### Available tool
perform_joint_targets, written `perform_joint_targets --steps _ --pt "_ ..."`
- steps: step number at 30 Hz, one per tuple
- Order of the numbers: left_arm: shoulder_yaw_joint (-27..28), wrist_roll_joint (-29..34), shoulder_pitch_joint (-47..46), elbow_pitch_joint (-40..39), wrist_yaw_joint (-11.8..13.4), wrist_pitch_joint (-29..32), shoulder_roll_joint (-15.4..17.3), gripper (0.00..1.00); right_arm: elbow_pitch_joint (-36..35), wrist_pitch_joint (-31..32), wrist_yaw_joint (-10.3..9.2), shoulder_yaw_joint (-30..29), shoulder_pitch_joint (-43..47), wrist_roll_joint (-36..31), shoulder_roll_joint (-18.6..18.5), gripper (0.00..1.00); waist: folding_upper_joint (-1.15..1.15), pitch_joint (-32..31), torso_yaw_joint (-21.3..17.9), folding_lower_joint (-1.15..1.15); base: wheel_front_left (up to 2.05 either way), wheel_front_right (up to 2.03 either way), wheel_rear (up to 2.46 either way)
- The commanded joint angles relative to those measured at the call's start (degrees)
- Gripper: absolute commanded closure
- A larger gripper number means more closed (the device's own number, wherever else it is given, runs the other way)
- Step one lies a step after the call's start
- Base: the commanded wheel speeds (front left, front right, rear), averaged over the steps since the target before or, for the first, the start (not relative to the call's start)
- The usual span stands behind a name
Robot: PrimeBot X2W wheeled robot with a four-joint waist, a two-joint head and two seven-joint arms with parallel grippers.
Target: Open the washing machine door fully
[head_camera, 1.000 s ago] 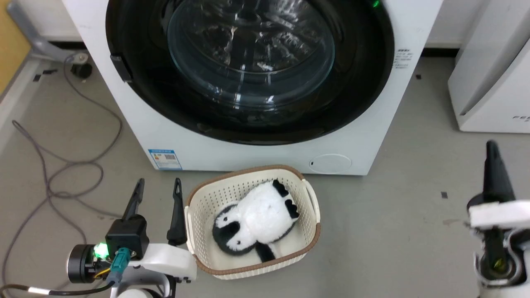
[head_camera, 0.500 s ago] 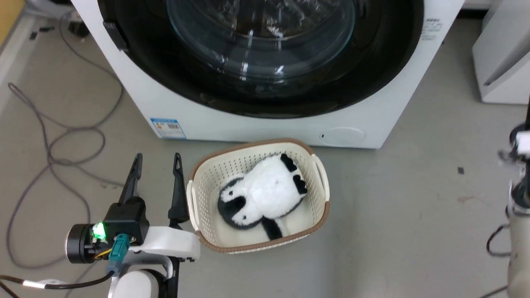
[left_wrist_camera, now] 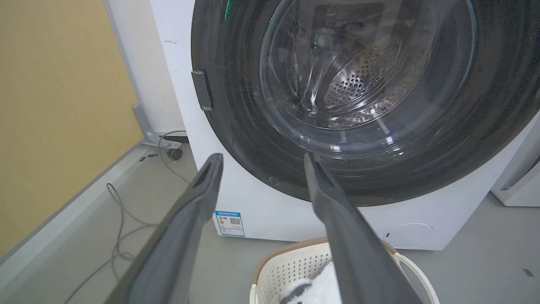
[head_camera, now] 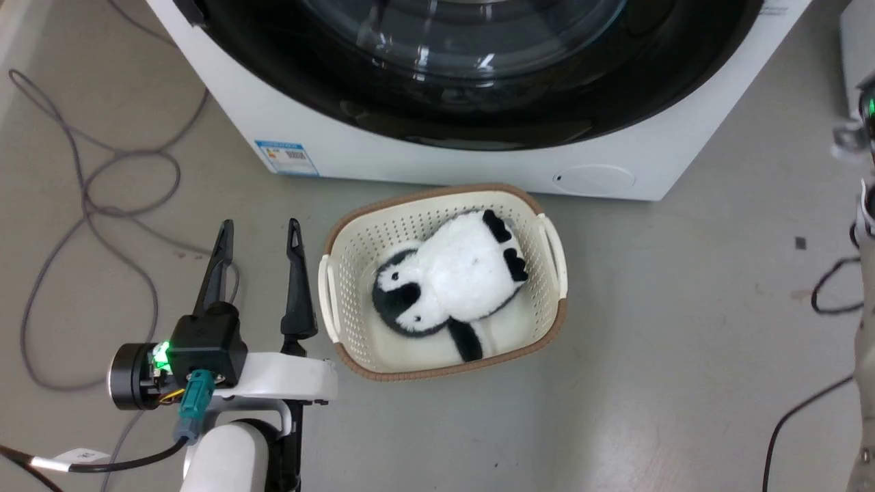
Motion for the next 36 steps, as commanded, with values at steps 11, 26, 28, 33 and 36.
perform_joint_targets --steps 11,26,28,33,36 --pt "-2.13 -1.1 -3.11 -0.43 2.13 -1.88 0.06 0.0 7.34 3.47 0.3 4.51 -12.25 5.46 -2.11 1.0 0.0 4.09 2.25 -0.01 0.0 0.0 0.0" --pt "-3.5 -1.95 -4.68 -0.23 4.03 -3.56 0.06 0.0 11.22 12.06 0.35 10.55 -17.49 13.06 -3.96 1.0 0.0 6.31 3.57 -0.01 0.0 0.0 0.0" --pt "-3.58 -1.97 -4.77 -0.13 4.13 -3.8 0.06 0.0 10.8 14.66 0.35 11.65 -17.45 14.74 -4.23 1.0 0.0 6.28 3.58 -0.01 0.0 0.0 0.0" --pt "-3.86 -2.01 -4.54 0.34 4.3 -4.4 0.06 0.0 9.75 20.91 0.37 13.63 -16.39 19.81 -5.35 1.0 0.0 5.54 3.59 -0.01 0.0 0.0 0.0" --pt "-3.92 -1.87 -4.14 0.61 4.31 -4.76 0.06 0.0 8.97 24.1 0.38 15.05 -15.39 22.46 -6.08 1.0 0.0 4.77 3.45 -0.01 0.0 0.0 0.0"
